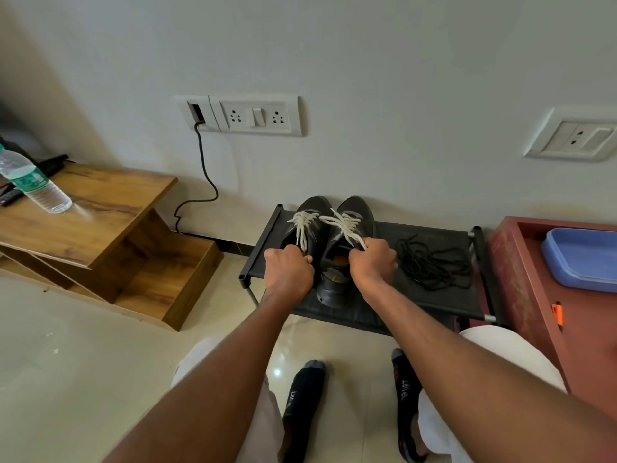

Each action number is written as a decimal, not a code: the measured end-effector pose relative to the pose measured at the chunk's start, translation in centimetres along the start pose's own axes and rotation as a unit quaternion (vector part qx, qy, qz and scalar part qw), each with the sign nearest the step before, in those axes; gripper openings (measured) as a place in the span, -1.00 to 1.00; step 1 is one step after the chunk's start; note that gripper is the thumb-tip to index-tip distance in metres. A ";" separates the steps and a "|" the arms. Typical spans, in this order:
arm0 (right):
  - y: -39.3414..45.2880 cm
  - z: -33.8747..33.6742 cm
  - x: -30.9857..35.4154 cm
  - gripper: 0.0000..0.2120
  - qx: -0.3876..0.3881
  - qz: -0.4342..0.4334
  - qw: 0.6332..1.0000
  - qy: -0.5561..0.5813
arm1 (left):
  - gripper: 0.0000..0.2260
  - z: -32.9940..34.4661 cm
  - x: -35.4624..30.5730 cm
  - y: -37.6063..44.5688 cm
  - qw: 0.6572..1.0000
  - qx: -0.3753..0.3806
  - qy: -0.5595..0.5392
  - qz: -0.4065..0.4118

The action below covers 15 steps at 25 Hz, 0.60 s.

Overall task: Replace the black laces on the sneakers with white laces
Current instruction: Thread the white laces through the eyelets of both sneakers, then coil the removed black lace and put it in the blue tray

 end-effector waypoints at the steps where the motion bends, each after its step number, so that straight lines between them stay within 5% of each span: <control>1: -0.1 -0.5 0.0 -0.79 -0.020 0.000 1.000 -0.005 | -0.73 -0.3 0.0 -0.3 1.000 -0.011 0.000 0.003; 15: 0.7 0.9 0.2 -0.84 0.046 -0.073 0.995 -0.048 | -0.71 0.5 1.0 0.3 0.999 0.033 -0.010 -0.020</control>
Point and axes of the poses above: each hand's wrist, its own y-axis towards the middle knuckle, its own z-axis out of the palm, x = y × z, the point moved 10 cm from there along y, towards the middle knuckle, and after that the axes turned 5 degrees about x, right-handed, at the moved point
